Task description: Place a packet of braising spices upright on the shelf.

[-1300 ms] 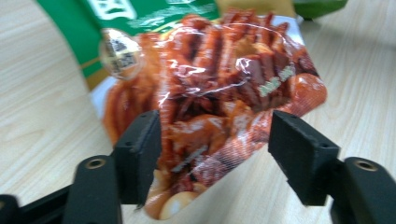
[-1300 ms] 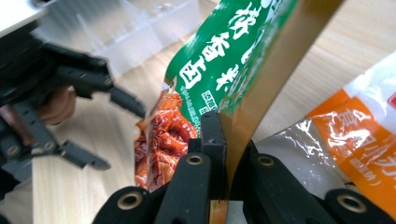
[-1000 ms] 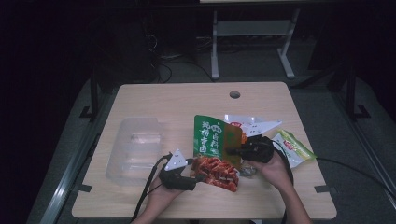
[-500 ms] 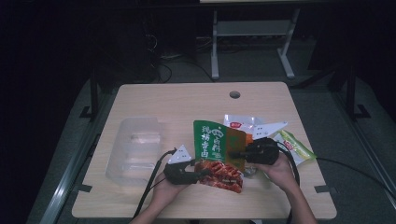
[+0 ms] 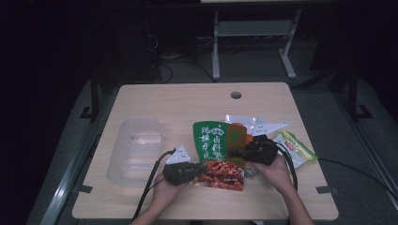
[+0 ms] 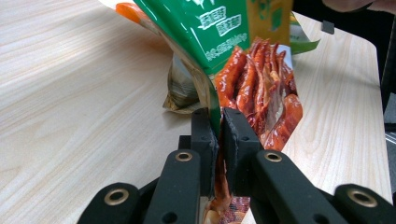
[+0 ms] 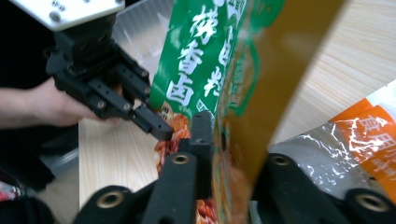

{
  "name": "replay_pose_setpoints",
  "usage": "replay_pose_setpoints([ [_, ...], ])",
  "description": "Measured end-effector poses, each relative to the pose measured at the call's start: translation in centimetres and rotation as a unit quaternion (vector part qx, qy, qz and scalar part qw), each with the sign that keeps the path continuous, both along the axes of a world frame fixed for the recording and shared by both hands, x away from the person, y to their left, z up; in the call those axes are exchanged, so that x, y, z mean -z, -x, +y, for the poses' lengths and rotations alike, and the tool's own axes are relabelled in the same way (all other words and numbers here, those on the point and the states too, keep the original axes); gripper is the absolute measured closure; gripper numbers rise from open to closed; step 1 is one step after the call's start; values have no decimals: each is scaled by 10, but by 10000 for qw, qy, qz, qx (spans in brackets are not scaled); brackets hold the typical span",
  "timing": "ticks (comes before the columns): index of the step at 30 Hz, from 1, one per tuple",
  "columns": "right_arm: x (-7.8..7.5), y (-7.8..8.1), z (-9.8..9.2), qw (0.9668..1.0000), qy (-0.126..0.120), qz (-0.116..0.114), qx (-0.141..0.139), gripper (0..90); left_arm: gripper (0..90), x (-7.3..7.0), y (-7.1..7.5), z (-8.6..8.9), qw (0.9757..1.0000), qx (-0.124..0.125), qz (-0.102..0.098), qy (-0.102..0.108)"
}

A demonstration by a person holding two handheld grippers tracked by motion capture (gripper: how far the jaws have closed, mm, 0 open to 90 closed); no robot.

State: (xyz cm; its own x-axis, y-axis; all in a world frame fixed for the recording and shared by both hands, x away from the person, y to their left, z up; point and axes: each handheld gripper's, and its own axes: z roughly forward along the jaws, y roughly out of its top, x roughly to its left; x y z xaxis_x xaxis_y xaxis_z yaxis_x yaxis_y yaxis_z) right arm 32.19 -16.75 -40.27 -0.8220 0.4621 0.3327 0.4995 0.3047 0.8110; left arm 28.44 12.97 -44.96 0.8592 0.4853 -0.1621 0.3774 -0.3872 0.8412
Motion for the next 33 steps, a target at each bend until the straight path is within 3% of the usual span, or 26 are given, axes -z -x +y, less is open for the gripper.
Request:
replay_pose_setpoints([
  [1,4,-3,1,9999,-11,143,86,747,844,0,0,0,10000,20,-10,-50],
  [5,7,-6,5,9996,-87,233,163,719,845,0,1,0,10000,20,-16,-73],
  [8,9,-7,10,9994,-14,290,198,723,844,1,2,0,10000,-3,-7,-65],
  [11,9,-7,13,9994,49,279,180,819,842,1,3,1,10000,-3,10,-72],
  [14,9,-7,14,9996,109,214,142,881,819,1,4,2,10000,-12,25,-54],
  [16,7,-5,15,9997,156,142,108,889,745,-1,7,3,9999,-88,-23,-95],
  [17,4,-3,14,9999,82,121,69,891,726,-3,12,4,9991,-83,-277,-298],
  [26,-14,8,16,9994,74,-285,-170,895,563,-10,29,17,9987,-201,-345,-317],
  [30,-25,12,16,9986,50,-487,-203,896,546,-15,36,27,9988,-258,-334,-260],
  [33,-29,11,17,9986,-10,-503,-187,896,537,-17,40,31,9987,-205,-370,-296],
])
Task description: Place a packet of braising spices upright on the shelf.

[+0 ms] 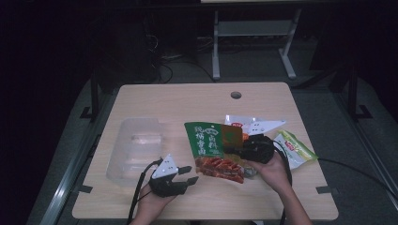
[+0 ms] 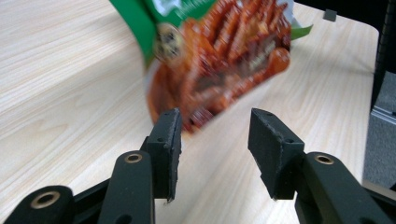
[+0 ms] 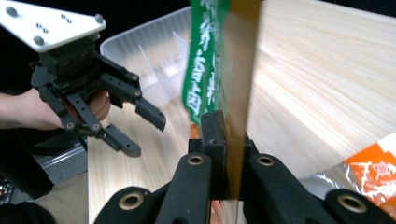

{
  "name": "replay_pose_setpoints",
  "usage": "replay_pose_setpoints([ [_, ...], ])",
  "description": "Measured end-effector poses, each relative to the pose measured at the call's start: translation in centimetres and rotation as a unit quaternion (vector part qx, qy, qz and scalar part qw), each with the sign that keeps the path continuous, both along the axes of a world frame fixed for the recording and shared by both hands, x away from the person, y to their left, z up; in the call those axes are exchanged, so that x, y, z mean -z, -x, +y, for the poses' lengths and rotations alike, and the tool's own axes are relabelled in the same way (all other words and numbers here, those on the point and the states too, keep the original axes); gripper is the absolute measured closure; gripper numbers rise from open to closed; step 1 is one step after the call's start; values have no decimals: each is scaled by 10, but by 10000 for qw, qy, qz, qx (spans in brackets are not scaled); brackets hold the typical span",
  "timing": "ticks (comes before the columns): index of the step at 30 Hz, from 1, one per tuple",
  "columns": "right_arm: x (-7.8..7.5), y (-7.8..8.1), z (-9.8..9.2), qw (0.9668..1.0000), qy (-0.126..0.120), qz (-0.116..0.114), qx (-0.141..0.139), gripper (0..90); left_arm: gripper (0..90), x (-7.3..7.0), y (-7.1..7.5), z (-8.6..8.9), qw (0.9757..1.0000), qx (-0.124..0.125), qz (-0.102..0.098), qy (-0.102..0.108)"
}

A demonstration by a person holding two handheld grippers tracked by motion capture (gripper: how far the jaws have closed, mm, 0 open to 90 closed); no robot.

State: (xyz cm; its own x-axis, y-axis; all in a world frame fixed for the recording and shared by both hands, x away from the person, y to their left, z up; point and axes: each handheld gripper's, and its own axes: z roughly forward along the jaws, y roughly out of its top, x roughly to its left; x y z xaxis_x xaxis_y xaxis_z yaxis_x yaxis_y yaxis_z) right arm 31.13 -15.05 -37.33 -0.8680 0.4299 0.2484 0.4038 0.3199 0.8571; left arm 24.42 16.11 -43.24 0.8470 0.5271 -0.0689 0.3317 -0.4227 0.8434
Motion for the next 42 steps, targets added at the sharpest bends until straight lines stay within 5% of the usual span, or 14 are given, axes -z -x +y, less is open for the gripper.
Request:
replay_pose_setpoints([
  [5,-8,-4,8,10000,56,-64,7,897,513,-1,7,1,9998,170,-10,-52],
  [17,-40,-28,45,9996,-185,-119,-188,897,433,2,21,7,9979,598,126,233],
  [24,-61,-53,89,9985,-203,-196,-462,896,388,3,24,12,9968,706,140,333],
  [42,-78,-97,182,9957,-329,-219,-841,897,362,1,23,17,9957,885,-31,284],
])
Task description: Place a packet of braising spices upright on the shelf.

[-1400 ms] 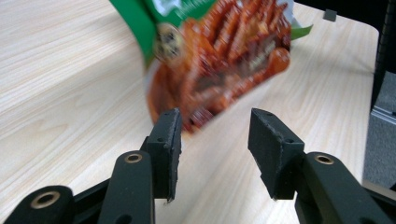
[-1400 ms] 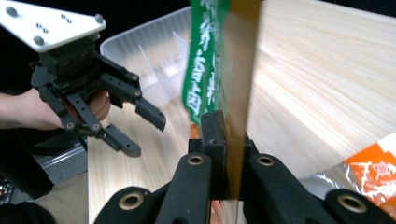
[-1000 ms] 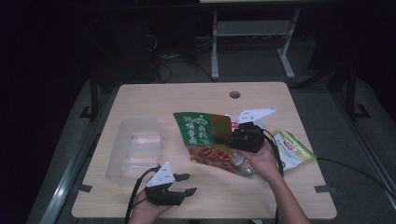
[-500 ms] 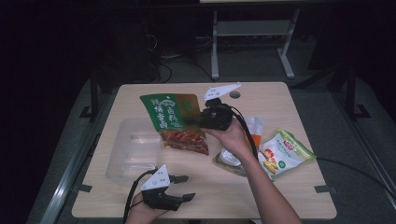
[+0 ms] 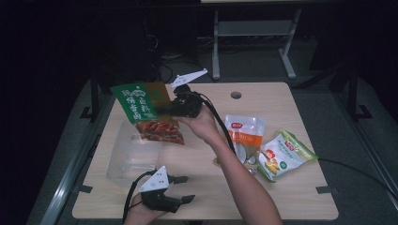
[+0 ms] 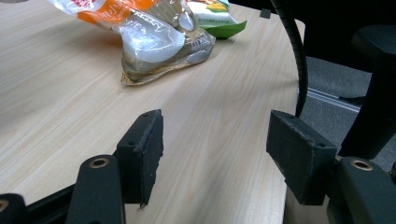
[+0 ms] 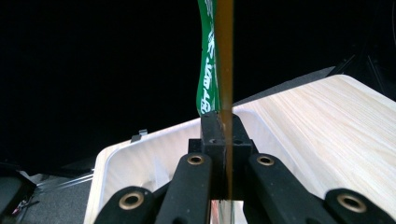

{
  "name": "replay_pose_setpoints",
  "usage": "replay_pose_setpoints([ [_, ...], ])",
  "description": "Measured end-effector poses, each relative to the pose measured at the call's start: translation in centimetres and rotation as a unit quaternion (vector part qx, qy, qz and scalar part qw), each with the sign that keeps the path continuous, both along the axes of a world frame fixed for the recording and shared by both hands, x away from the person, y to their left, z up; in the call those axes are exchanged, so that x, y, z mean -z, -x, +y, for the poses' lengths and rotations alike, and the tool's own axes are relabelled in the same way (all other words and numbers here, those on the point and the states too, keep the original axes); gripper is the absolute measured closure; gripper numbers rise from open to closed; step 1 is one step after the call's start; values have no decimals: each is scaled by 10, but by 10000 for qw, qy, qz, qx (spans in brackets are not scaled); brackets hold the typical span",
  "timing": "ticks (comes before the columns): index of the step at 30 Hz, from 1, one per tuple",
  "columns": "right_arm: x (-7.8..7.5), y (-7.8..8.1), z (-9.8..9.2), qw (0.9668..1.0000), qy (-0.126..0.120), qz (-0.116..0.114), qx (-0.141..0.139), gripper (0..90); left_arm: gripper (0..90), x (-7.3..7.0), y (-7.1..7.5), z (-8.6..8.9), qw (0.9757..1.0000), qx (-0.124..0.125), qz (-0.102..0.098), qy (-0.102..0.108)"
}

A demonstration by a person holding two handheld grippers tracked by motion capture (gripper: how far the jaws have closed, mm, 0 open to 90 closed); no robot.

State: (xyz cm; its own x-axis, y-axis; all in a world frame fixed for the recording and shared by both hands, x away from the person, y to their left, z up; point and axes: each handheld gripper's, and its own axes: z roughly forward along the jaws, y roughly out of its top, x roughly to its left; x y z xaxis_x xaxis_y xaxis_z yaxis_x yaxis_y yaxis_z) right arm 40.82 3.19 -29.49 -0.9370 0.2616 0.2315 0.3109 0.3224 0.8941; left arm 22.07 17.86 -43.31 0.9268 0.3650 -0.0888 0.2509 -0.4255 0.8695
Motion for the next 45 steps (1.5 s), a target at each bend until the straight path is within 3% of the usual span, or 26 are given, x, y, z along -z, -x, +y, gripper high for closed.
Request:
replay_pose_setpoints([
  [9,9,-17,38,10000,6,13,9,897,362,2,2,-3,10000,49,52,48],
  [12,19,-26,54,10000,1,65,60,897,362,2,2,-2,9999,19,70,80],
  [15,30,-32,62,9997,-3,208,118,897,362,1,0,1,10000,34,-16,45],
  [17,38,-37,66,9994,-11,312,164,897,362,1,0,0,9999,-3,74,98],
  [20,48,-42,71,9990,8,375,242,897,362,1,0,0,10000,28,33,60],
  [23,57,-46,75,9984,-35,482,306,897,362,1,1,-1,10000,32,28,63],
  [28,68,-51,79,9982,135,479,336,896,364,2,0,-1,10000,41,32,68],
  [30,71,-54,75,9979,19,562,318,896,365,2,-1,-1,9999,38,38,86],
  [39,85,-63,63,9973,89,628,380,886,364,2,-1,-1,9999,23,34,107],
  [41,83,-62,62,9972,188,602,412,781,364,2,-1,-1,9999,13,45,120],
  [45,77,-61,52,9959,210,758,452,598,361,0,-1,0,9999,12,8,101],
])
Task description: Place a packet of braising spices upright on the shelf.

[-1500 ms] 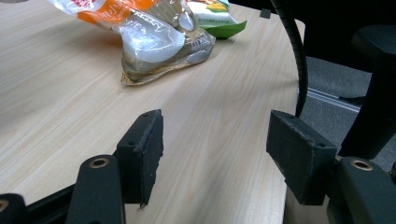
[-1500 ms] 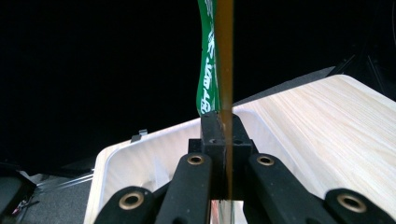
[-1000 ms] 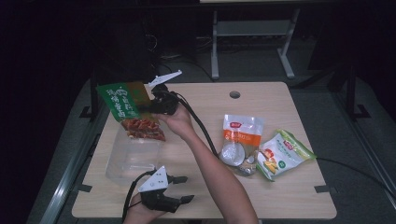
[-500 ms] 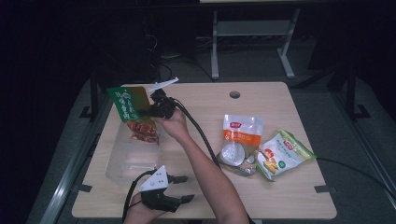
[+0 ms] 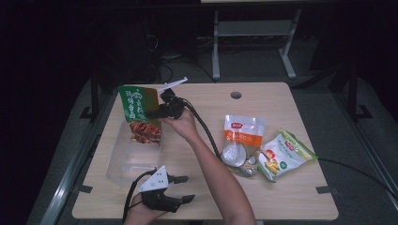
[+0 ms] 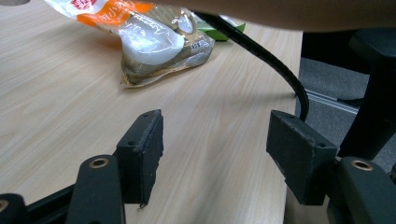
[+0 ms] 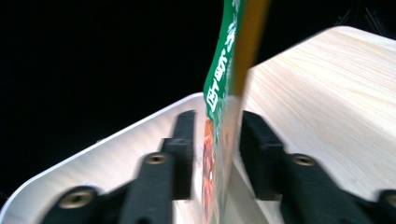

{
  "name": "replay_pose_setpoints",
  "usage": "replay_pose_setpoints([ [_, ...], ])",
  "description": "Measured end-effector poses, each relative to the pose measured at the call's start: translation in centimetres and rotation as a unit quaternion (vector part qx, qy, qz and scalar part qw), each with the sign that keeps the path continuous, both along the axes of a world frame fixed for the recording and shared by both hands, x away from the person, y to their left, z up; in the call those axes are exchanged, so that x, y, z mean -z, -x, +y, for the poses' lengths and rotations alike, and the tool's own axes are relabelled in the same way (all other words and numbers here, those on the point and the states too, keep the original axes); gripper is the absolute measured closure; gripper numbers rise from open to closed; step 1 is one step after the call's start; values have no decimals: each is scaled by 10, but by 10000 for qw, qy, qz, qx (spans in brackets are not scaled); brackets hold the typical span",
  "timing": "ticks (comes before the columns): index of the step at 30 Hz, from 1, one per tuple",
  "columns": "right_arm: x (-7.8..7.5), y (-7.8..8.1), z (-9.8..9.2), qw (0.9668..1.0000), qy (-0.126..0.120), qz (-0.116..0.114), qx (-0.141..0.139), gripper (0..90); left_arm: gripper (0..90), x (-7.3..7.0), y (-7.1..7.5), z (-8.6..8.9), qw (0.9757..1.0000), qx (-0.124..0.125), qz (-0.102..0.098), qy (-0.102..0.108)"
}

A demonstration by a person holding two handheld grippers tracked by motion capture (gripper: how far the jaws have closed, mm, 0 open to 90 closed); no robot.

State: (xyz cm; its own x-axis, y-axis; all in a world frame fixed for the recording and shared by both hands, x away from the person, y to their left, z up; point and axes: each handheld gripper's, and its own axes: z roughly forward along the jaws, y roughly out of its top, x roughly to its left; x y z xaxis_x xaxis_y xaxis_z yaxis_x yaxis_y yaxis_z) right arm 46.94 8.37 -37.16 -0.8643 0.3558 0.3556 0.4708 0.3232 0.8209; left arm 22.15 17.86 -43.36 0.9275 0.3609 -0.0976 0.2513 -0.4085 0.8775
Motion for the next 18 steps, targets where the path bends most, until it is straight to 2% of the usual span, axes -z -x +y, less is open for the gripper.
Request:
replay_pose_setpoints([
  [1,0,0,0,10000,0,0,0,598,359,0,0,0,10000,0,0,0],
  [2,-2,2,-6,10000,80,-14,0,548,358,0,0,0,10000,1,-1,-2],
  [6,-4,8,-24,9999,78,53,-54,481,344,1,0,-2,10000,12,18,-5],
  [8,-4,10,-28,10000,42,53,-46,473,340,1,0,-2,10000,7,22,-11],
  [9,-5,15,-38,9999,-3,45,-95,465,337,1,0,-3,10000,4,31,-22],
  [12,-7,22,-50,9999,-24,45,-92,456,330,1,0,-3,10000,0,31,-40],
  [18,-12,38,-75,9999,43,-73,-105,446,328,2,0,-4,10000,16,46,-71],
])
